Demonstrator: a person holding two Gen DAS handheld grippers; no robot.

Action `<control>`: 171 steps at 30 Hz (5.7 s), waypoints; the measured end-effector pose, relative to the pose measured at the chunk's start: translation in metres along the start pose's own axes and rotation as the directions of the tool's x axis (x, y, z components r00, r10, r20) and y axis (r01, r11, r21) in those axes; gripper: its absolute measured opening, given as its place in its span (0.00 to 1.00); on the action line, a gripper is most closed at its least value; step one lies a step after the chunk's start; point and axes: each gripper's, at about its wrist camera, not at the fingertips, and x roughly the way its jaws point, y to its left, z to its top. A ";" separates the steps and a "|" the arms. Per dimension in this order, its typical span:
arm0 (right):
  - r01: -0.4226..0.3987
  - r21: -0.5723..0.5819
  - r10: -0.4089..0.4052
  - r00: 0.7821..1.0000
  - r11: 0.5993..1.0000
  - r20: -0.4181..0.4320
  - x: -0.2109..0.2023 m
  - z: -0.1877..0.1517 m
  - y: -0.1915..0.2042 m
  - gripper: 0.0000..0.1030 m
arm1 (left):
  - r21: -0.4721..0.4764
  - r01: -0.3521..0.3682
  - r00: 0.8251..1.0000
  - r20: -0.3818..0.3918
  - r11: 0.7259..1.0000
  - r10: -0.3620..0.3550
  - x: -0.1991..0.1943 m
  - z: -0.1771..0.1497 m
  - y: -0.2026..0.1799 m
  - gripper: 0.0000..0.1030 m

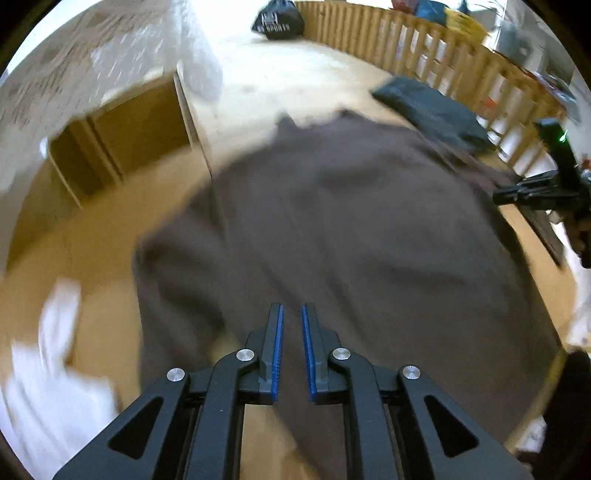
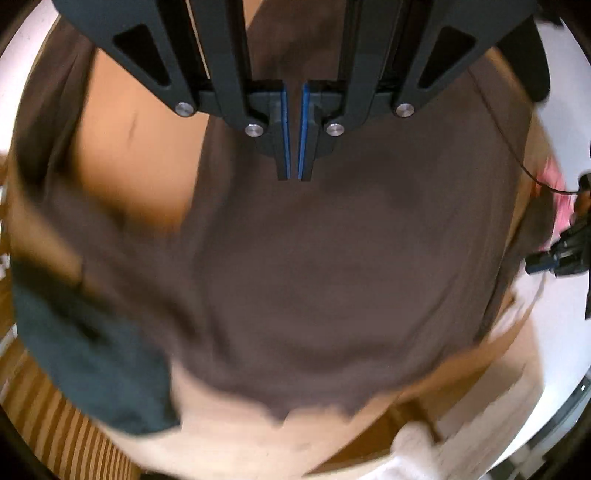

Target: Fold clothes

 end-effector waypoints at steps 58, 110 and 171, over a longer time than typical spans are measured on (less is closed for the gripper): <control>0.206 0.282 -0.248 0.961 0.937 0.124 0.011 0.056 -0.061 0.13 | -0.088 0.031 0.985 -0.166 0.996 -0.046 0.070 -0.016 -0.065 0.17; -0.234 -0.218 0.218 0.971 0.948 -0.094 0.096 -0.009 0.320 0.40 | -0.132 -0.224 0.974 -0.071 0.966 0.217 0.017 -0.075 0.146 0.22; -0.184 -0.244 0.170 0.982 0.952 -0.078 0.148 0.119 0.359 0.40 | -0.358 -0.168 0.985 -0.087 0.919 0.147 -0.084 -0.097 0.245 0.38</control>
